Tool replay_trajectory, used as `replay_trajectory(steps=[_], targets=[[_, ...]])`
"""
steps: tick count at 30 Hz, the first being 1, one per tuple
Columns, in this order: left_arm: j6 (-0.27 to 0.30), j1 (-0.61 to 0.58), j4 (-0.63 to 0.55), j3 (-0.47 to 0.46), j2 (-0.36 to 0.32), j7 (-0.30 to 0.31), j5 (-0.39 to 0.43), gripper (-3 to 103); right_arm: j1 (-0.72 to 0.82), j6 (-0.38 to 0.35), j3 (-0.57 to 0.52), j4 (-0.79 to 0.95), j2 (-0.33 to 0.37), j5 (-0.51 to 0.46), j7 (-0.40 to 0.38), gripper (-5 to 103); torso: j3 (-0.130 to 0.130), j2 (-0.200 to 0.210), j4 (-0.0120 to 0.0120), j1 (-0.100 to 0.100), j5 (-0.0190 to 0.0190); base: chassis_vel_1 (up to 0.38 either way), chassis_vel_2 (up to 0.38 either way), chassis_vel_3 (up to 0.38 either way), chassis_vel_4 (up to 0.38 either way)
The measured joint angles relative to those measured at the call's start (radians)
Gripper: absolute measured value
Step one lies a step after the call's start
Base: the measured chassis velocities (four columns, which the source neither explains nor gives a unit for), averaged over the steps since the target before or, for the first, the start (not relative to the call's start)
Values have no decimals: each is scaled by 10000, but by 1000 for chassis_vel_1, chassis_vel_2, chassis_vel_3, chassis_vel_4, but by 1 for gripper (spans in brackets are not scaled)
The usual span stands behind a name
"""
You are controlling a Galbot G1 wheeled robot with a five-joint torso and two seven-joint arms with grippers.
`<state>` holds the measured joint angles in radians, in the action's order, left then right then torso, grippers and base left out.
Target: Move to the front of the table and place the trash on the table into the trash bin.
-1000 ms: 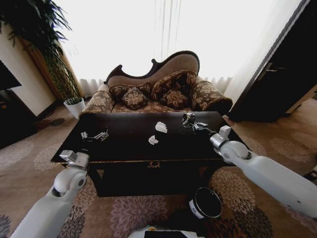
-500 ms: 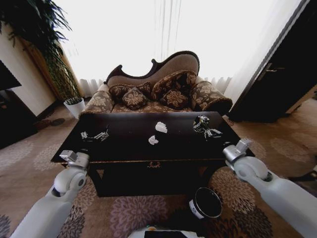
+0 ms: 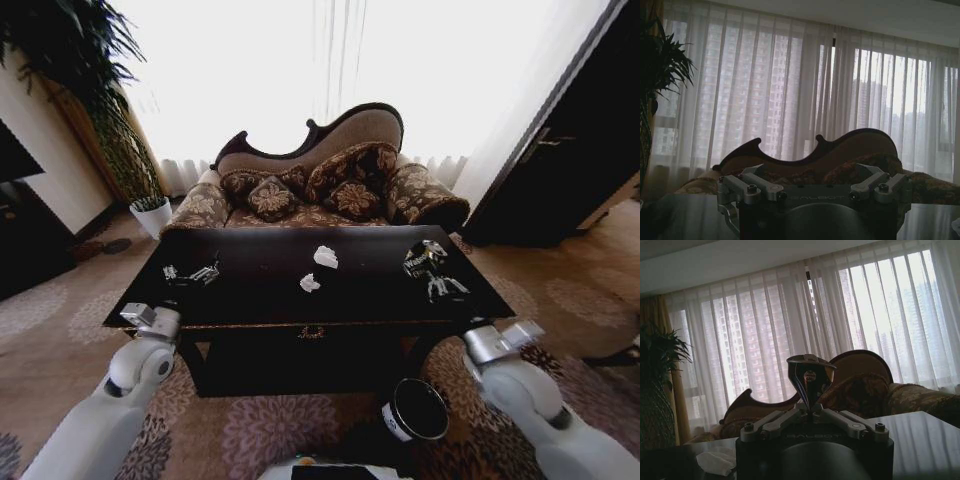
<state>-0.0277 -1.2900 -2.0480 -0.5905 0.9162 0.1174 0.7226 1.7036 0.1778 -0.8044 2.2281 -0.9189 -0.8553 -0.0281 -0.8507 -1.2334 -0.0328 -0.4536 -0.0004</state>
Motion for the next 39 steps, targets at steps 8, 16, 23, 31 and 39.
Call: replay_trajectory(steps=[8,16,23,31,39], targets=[[2,1,1,-1,0,1,0,100,896,901,358,319,-2150,1092,390,0,-2,0,5,-2,0,0,0,0,0],[2,0,0,0,0,1,0,100,1402,2266,560,-163,-3975,2219,1125,0,-1,0,3,-2,-3,0,0,0,0],[3,0,1,0,0,1,0,100,1479,3696,739,-1763,-4438,3179,1514,0,-1,1,3,-3,0,0,0,0,0],[3,0,0,0,0,1,0,100,1399,4919,1069,-3693,-4614,3145,1974,0,-2,2,3,-3,2,0,0,0,0],[2,0,0,0,1,1,0,100,709,5666,1526,-6261,-4506,3386,2208,0,-2,2,3,-3,-1,0,0,0,0]])
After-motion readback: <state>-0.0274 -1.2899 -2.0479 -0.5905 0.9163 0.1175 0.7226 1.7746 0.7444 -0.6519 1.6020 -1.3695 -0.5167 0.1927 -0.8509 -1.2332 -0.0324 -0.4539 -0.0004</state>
